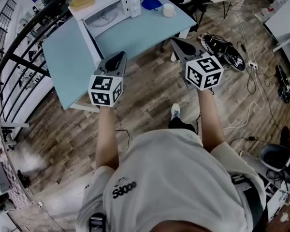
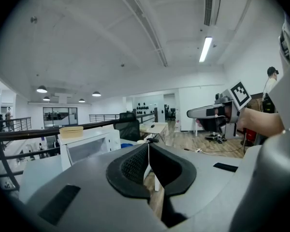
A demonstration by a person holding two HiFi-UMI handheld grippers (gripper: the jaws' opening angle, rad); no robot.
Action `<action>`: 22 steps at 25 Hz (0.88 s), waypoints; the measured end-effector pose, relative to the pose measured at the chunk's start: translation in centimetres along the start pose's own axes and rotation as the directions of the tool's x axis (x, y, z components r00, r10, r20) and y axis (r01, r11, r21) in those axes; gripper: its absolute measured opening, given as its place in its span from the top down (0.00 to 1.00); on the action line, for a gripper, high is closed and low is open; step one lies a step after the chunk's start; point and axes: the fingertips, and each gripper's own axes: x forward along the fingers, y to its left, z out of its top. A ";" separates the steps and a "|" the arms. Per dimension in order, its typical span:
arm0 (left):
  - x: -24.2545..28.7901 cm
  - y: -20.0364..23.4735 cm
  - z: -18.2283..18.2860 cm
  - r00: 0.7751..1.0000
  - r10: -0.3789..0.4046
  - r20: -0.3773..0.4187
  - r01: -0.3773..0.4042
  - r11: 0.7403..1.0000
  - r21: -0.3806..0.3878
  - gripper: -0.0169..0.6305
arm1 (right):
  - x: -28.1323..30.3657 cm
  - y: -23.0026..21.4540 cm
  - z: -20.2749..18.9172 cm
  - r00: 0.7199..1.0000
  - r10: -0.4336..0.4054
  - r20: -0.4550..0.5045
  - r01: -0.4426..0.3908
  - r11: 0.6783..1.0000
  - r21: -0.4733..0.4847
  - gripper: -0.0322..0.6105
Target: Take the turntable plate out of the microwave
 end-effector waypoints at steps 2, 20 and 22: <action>2.6 0.1 0.5 1.000 0.024 -0.012 -0.024 1.000 -0.017 0.95 | 1.5 -3.0 0.3 0.999 0.044 0.010 -0.044 0.998 0.053 0.94; 18.1 2.1 3.6 0.933 0.342 -0.113 -0.355 0.926 -0.131 0.95 | 12.4 -20.3 -0.2 0.929 0.368 -0.035 -0.367 0.930 0.030 0.94; 18.9 3.3 3.6 0.920 0.373 -0.115 -0.387 0.911 -0.142 0.95 | 13.7 -21.0 -0.3 0.928 0.371 -0.037 -0.371 0.928 0.013 0.94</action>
